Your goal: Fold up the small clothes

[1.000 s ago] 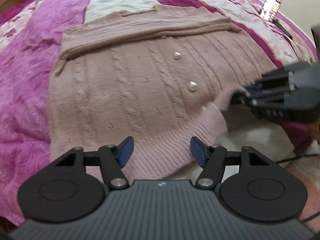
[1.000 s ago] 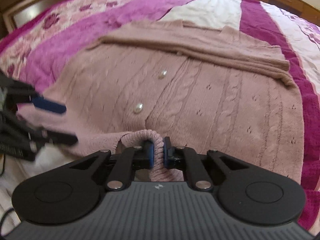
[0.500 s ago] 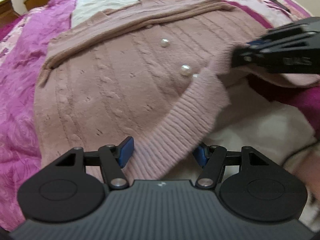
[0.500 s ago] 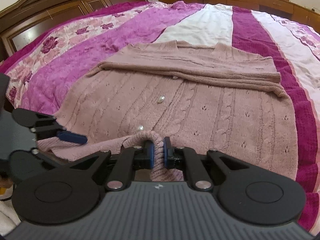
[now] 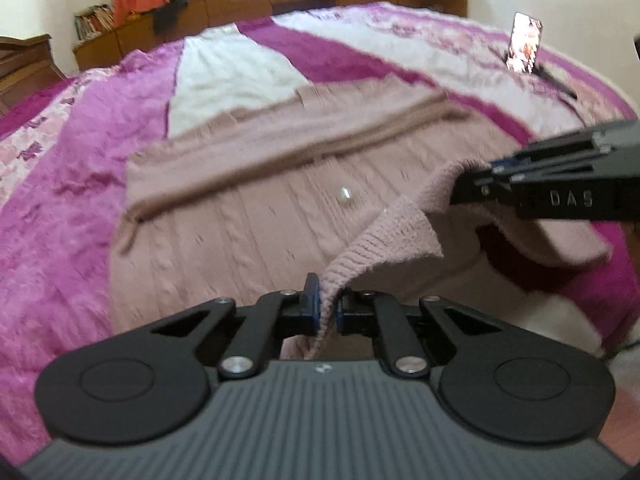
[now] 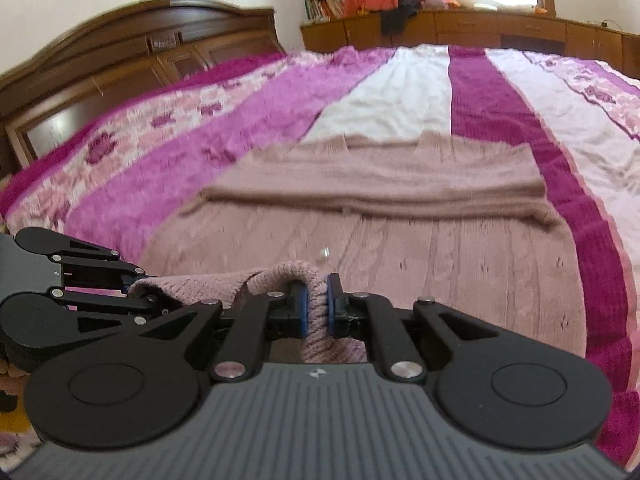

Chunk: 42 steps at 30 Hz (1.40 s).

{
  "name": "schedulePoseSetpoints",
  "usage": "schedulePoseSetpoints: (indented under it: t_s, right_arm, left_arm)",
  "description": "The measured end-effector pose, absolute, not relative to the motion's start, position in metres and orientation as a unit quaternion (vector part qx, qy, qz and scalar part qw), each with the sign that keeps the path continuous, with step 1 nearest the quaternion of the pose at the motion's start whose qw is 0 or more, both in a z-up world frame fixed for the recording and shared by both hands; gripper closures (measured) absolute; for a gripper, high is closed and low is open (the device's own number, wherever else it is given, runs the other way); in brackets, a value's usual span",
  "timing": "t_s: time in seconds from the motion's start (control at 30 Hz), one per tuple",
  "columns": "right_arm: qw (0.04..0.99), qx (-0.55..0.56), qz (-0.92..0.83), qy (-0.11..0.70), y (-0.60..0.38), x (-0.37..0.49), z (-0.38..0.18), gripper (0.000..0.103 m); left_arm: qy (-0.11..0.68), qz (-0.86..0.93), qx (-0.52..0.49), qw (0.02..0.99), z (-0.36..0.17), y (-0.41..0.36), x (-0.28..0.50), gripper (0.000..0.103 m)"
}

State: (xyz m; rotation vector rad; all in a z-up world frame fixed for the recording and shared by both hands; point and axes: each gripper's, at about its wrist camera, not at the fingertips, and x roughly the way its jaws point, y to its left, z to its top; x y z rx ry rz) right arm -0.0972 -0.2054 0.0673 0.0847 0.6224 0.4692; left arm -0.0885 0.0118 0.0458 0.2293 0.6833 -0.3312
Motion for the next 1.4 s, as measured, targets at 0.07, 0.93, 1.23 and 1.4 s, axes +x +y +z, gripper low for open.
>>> schedulePoseSetpoints:
  t_s: [0.07,0.93,1.23,1.4]
  right_arm:
    - [0.928,0.048,0.230,0.290,-0.206,-0.096,0.076,0.094]
    - [0.960,0.091,0.193,0.182,-0.198,0.051,0.163,0.094]
    - [0.964,0.063,0.140,0.218,-0.176,0.136,0.116,0.094]
    - [0.958,0.060,0.117,0.255,-0.168,0.174,0.072,0.094]
  left_arm:
    - [0.321,-0.155,0.100,0.929,0.056,0.014,-0.086,0.094]
    - [0.181,-0.125,0.091,0.971,0.163,0.008,0.035,0.095]
    - [0.211,-0.102,0.081,0.969,0.129,0.007,0.120,0.095]
    - [0.254,-0.089,0.054,0.962,0.095,0.014,0.159,0.095]
